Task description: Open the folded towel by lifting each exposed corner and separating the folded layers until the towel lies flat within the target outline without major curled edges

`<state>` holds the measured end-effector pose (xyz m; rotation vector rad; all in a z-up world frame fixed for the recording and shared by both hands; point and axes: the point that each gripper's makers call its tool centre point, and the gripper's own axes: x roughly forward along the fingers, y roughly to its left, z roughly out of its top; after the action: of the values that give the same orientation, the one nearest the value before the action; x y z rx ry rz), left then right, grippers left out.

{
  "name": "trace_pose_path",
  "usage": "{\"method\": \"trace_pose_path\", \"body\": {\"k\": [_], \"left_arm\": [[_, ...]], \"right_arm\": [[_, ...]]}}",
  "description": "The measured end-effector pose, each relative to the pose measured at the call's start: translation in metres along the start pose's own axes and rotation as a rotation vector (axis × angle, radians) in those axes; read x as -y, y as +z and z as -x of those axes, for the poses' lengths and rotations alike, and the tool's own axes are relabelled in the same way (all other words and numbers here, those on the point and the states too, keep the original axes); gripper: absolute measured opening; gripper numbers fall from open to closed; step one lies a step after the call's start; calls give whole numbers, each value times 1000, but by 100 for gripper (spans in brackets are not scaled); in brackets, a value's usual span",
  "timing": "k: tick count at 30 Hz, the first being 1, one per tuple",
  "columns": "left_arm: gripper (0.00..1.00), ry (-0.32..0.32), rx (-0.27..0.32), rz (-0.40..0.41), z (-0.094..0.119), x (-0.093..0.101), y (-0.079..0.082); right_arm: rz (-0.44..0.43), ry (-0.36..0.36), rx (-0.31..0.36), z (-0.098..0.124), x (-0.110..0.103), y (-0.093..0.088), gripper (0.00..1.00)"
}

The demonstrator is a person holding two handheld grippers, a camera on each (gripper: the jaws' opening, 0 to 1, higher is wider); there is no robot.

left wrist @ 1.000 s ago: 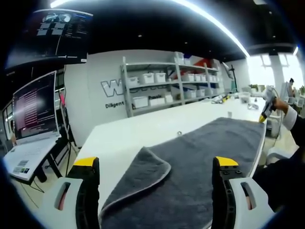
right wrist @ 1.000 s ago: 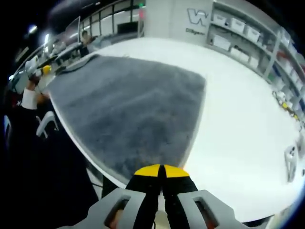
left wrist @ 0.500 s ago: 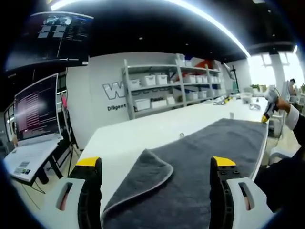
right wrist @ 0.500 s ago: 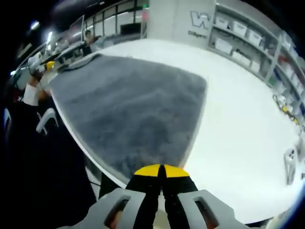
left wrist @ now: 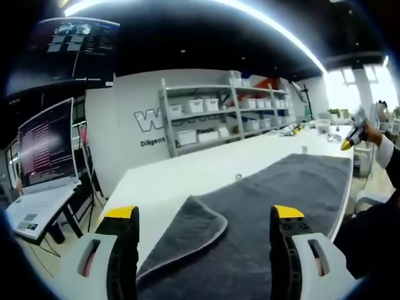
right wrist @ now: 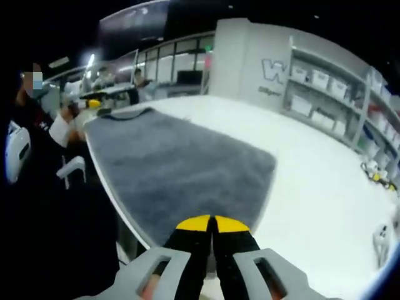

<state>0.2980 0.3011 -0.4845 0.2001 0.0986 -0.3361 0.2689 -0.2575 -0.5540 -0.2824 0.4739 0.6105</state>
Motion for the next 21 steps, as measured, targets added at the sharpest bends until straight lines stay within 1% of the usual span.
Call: {"method": "trace_pose_path", "body": {"k": [2, 4, 7, 9, 10, 11, 13, 15, 17, 19, 21], "left_arm": [[83, 3, 0, -6, -1, -1, -1], [81, 2, 7, -7, -1, -1, -1], [79, -1, 19, -13, -2, -1, 1], [79, 0, 18, -12, -2, -1, 0], [79, -1, 17, -12, -2, -1, 0], [78, -2, 17, -12, -3, 0, 0], [78, -6, 15, -12, -4, 1, -1], [78, -7, 15, -11, -4, 1, -2], [78, -9, 13, -8, -5, 1, -2], [79, -10, 13, -8, -5, 1, -3], [79, -11, 12, -7, -5, 2, -3]], "right_arm": [[20, 11, 46, -1, -2, 6, 0], [5, 18, 68, -2, -3, 9, 3], [12, 19, 104, -3, -6, 13, 5], [17, 27, 125, -5, -9, 16, 10], [18, 28, 130, -6, -10, 17, 13], [28, 20, 150, -7, -11, 19, 18], [38, 19, 178, -9, -13, 23, 19], [30, 44, 220, -10, -17, 29, 25], [8, 49, 284, -9, -19, 39, 31], [-3, 59, 331, -7, -20, 46, 34], [-21, 68, 356, -6, -22, 50, 40]]}}
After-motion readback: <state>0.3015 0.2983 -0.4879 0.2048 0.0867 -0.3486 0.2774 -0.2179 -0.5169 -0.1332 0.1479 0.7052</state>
